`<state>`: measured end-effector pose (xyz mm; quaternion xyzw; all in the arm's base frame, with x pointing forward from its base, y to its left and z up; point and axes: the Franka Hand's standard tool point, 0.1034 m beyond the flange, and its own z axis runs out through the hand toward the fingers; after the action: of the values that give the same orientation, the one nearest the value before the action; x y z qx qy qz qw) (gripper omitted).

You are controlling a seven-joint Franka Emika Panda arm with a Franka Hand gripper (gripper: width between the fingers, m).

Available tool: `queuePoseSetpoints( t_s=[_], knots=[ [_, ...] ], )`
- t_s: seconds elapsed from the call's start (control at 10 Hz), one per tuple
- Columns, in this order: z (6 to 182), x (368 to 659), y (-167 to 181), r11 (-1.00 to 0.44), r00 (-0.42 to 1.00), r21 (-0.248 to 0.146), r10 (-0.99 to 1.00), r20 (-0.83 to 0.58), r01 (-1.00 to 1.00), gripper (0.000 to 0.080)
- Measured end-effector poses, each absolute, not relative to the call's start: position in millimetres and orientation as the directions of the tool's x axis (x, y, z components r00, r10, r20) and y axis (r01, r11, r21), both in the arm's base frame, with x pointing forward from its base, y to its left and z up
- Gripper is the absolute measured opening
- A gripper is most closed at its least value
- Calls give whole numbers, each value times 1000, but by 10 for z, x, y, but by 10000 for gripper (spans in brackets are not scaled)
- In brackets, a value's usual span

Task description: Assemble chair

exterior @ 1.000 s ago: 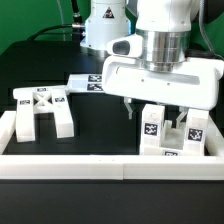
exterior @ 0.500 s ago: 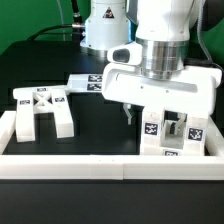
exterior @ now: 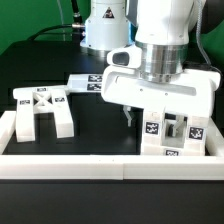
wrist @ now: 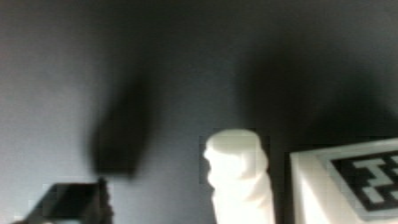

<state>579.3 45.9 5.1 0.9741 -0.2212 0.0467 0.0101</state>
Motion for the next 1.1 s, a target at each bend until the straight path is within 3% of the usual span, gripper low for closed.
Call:
queuePoseSetpoints(
  t_s=[0.1, 0.2, 0.3, 0.8, 1.1],
  knots=[
    [51, 5792, 462, -902, 898, -1, -429, 95, -431, 419],
    [51, 5792, 466, -902, 898, -1, -429, 95, -431, 419],
    [54, 5795, 463, -902, 898, -2, -429, 96, -431, 270],
    [69, 5796, 468, -903, 899, -2, -429, 93, -431, 255],
    [319, 5837, 511, -909, 906, -15, -416, 84, -416, 255]
  ],
)
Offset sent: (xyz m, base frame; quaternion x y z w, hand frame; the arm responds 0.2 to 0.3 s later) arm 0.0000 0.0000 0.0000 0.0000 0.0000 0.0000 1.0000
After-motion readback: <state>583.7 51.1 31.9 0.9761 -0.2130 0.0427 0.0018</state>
